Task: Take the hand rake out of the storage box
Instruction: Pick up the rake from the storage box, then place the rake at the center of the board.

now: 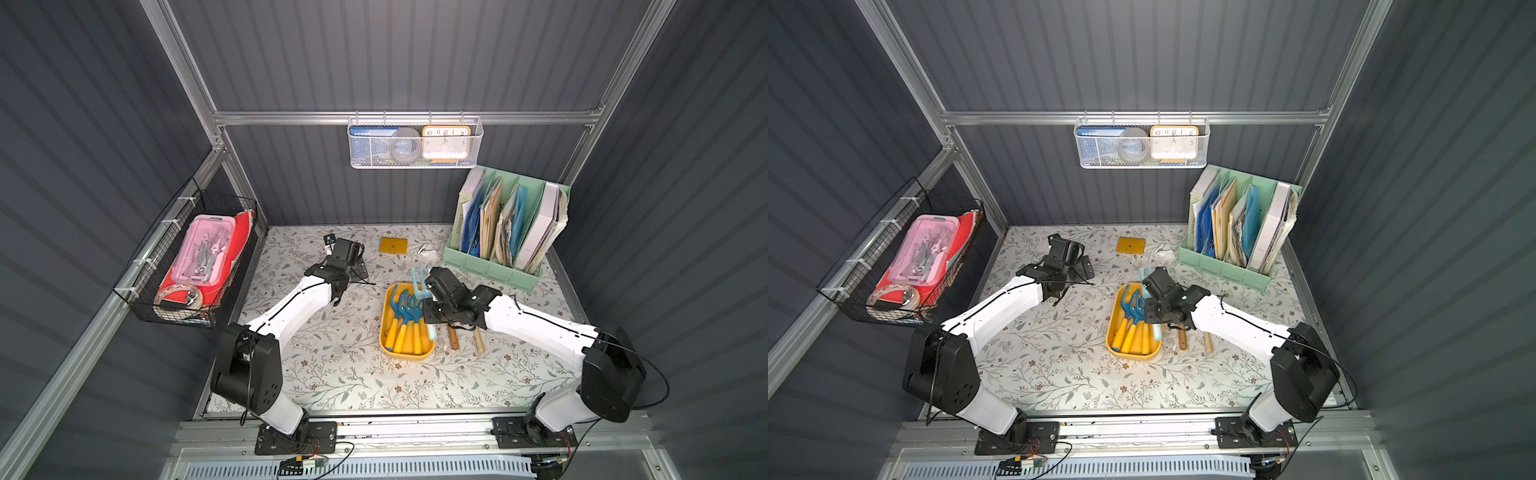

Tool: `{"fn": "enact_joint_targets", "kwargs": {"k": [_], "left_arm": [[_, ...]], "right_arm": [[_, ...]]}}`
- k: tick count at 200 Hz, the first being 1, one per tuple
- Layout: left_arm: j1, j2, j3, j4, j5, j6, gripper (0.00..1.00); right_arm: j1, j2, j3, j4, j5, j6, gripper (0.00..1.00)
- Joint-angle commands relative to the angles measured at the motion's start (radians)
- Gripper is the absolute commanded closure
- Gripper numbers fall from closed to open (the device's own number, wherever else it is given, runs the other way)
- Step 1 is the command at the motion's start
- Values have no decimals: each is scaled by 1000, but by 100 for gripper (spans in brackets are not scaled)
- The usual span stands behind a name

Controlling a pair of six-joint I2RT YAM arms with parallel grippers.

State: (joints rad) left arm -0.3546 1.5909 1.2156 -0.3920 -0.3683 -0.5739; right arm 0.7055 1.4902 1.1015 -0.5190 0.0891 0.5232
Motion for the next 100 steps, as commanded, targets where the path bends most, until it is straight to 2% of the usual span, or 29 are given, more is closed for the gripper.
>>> {"fn": "enact_joint_targets", "kwargs": {"k": [1, 100], "left_arm": [[-3, 3, 15, -21, -17, -6, 0], [-3, 17, 28, -18, -15, 1, 0]], "right_arm": [[-57, -55, -35, -90, -1, -88, 87], [-348, -179, -134, -256, 7, -314, 88]]}}
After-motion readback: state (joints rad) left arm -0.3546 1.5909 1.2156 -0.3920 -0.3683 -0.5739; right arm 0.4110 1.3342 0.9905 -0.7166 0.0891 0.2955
